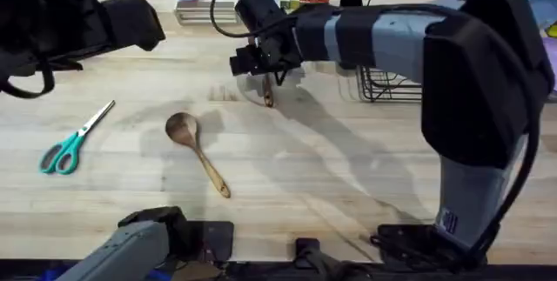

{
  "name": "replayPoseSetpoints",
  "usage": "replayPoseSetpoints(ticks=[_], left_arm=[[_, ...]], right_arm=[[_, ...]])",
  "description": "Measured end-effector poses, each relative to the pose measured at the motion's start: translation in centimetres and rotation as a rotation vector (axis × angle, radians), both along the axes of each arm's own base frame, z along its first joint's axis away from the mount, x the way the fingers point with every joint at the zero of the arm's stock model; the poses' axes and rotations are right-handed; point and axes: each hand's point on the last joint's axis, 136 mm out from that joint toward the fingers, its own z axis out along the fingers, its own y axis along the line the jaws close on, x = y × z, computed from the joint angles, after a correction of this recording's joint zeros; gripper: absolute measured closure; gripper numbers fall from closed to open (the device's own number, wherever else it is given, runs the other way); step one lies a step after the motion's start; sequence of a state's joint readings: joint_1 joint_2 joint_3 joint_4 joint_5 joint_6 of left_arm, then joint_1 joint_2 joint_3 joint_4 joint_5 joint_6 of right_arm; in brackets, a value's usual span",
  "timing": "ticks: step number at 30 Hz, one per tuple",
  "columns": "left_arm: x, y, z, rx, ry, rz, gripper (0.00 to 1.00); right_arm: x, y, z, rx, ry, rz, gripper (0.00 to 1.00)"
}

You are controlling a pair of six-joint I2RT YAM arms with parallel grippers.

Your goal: Pick up the spoon on the table one by one and put them onto the rack

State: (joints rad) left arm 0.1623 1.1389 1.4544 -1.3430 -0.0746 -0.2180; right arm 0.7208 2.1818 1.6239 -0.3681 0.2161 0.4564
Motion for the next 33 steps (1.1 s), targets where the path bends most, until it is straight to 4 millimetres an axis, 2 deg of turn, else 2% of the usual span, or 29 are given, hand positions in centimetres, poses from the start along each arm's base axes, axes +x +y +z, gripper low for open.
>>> replayPoseSetpoints(ticks=[2, 5, 6, 8, 9, 15, 17, 23, 25, 26, 29, 30, 31, 33], left_arm=[[0.0, 0.0, 0.0, 0.0, 0.0, 0.0, 0.008], [0.0, 0.0, 0.0, 0.0, 0.0, 0.0, 0.007], [0.0, 0.0, 0.0, 0.0, 0.0, 0.0, 0.007], [0.0, 0.0, 0.0, 0.0, 0.0, 0.0, 0.006], [0.0, 0.0, 0.0, 0.0, 0.0, 0.0, 0.007], [0.0, 0.0, 0.0, 0.0, 0.0, 0.0, 0.007], [0.0, 0.0, 0.0, 0.0, 0.0, 0.0, 0.007], [0.0, 0.0, 0.0, 0.0, 0.0, 0.0, 0.007], [0.0, 0.0, 0.0, 0.0, 0.0, 0.0, 0.007], [0.0, 0.0, 0.0, 0.0, 0.0, 0.0, 0.006], [0.0, 0.0, 0.0, 0.0, 0.0, 0.0, 0.008], [0.0, 0.0, 0.0, 0.0, 0.0, 0.0, 0.007], [0.0, 0.0, 0.0, 0.0, -0.001, 0.0, 0.007], [0.1, 0.0, 0.1, 0.001, -0.006, 0.0, 0.007]], right_arm=[[-0.1, 0.0, 0.0, -0.004, 0.005, 0.001, 0.008], [-0.1, -0.3, -0.1, -0.02, 0.011, 0.0, 0.148], [0.0, -0.8, -0.2, -0.035, 0.013, -0.01, 0.347], [0.0, -1.2, -0.3, -0.048, 0.015, -0.016, 0.494], [0.1, -1.4, -0.3, -0.056, 0.014, -0.021, 0.634], [0.2, -1.4, -0.2, -0.054, 0.007, -0.024, 0.885], [0.3, -1.3, -0.2, -0.051, 0.004, -0.026, 0.925], [0.1, -0.8, 0.1, -0.066, 0.011, 0.031, 0.958], [0.1, -0.1, 0.7, -0.075, 0.005, 0.097, 0.963], [0.6, 0.4, 1.8, -0.073, -0.022, 0.127, 0.967], [1.1, 0.2, 3.1, -0.082, -0.054, 0.134, 0.97], [1.5, -0.3, 5.4, -0.084, -0.094, 0.143, 0.972], [2.1, -1.1, 8.8, -0.068, -0.154, 0.139, 0.97], [2.3, -1.7, 11.3, -0.05, -0.194, 0.131, 0.97]])
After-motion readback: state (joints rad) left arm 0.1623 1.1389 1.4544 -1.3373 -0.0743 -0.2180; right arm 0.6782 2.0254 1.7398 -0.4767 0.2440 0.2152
